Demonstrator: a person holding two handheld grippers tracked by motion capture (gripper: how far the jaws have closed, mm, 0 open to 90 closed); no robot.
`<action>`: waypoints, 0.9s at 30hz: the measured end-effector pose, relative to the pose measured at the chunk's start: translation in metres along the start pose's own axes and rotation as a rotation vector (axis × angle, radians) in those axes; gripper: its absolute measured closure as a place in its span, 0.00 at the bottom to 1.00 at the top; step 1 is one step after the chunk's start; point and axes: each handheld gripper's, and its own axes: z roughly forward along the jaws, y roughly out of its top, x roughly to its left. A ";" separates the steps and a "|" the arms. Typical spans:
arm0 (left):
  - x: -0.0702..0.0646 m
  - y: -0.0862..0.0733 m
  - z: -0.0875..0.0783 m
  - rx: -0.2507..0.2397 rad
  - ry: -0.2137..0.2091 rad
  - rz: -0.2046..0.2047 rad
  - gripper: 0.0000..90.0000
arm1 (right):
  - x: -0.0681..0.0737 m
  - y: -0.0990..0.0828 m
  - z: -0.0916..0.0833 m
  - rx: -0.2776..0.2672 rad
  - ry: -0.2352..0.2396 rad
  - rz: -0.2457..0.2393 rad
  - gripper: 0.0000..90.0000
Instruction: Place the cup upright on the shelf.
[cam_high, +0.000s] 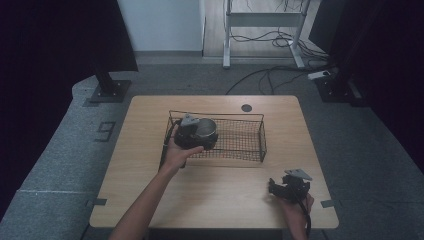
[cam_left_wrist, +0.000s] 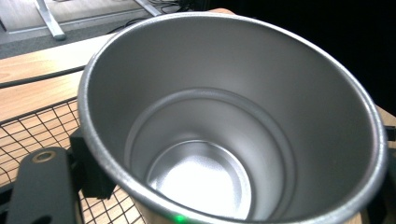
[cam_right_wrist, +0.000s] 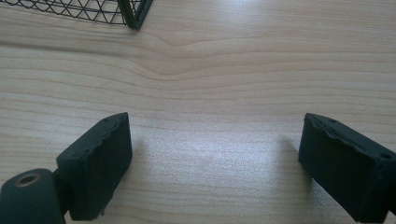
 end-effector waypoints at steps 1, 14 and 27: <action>0.000 0.000 0.001 -0.002 0.001 0.000 0.20 | 0.000 0.000 0.000 -0.001 0.000 -0.001 0.11; 0.006 0.000 0.013 0.014 0.002 -0.021 0.20 | 0.000 0.000 0.000 -0.002 0.001 0.000 0.11; 0.013 0.001 0.025 0.039 0.020 -0.035 0.20 | 0.000 0.000 0.001 -0.002 0.001 -0.001 0.11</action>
